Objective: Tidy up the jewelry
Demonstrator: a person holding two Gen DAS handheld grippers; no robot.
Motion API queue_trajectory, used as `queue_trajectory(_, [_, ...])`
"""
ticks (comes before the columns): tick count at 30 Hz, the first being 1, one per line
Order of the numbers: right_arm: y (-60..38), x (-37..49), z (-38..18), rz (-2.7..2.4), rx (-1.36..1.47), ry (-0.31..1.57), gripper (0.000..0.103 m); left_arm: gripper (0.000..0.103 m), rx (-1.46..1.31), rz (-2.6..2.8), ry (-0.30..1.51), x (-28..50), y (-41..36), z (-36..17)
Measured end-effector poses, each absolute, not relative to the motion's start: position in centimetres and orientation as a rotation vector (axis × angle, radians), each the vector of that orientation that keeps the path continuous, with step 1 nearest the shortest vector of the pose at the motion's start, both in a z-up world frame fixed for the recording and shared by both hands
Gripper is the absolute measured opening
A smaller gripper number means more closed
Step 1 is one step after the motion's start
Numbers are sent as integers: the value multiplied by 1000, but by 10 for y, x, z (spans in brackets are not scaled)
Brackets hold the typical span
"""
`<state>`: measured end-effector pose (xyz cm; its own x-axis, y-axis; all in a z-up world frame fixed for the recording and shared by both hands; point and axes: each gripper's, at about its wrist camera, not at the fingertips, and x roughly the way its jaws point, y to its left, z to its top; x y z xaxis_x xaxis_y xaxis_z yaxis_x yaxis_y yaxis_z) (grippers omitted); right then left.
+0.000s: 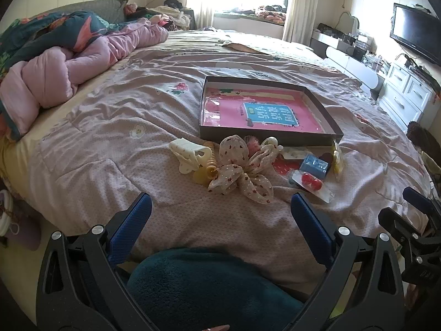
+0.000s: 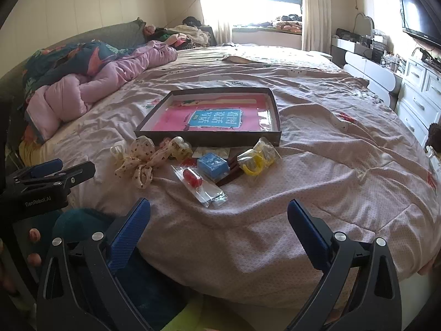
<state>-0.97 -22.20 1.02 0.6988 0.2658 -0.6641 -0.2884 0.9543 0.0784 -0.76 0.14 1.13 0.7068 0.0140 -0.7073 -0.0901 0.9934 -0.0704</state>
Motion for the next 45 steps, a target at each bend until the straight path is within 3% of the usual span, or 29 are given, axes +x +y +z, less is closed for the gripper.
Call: queue_trajectory(45, [-222, -9, 12, 318, -37, 712, 97, 92, -98, 67, 783, -8, 0, 12])
